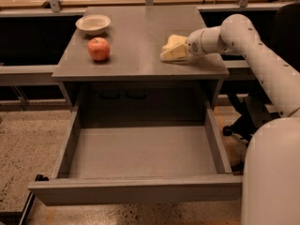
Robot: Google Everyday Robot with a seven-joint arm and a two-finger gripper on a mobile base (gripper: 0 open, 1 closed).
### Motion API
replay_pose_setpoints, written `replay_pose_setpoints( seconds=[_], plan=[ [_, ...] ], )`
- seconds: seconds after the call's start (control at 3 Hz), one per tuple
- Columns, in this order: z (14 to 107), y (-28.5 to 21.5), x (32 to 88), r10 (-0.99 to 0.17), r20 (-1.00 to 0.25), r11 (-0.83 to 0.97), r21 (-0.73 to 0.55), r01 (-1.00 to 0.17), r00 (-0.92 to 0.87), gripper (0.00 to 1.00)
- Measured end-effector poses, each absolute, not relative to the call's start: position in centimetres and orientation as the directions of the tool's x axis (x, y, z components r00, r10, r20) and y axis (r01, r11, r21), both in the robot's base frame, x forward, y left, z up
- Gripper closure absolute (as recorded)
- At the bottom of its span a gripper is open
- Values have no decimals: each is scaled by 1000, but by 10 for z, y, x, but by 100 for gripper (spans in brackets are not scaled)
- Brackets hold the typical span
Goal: Place sponge into top drawer
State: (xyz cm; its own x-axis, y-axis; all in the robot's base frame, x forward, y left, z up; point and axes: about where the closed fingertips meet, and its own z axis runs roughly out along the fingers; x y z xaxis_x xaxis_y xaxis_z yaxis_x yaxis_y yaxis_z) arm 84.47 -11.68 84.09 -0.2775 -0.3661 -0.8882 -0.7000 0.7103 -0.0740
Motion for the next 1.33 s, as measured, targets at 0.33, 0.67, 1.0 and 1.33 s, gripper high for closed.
replay_pose_setpoints(
  seconds=[0.33, 0.67, 1.0, 1.33],
  plan=[
    [842, -117, 860, -362, -896, 712, -87, -697, -259, 3],
    [843, -116, 864, -359, -900, 711, -91, -697, -248, 20],
    [844, -118, 861, -358, -900, 712, -92, -696, -248, 43],
    [847, -121, 854, -356, -899, 718, -90, -690, -254, 67]
  ],
)
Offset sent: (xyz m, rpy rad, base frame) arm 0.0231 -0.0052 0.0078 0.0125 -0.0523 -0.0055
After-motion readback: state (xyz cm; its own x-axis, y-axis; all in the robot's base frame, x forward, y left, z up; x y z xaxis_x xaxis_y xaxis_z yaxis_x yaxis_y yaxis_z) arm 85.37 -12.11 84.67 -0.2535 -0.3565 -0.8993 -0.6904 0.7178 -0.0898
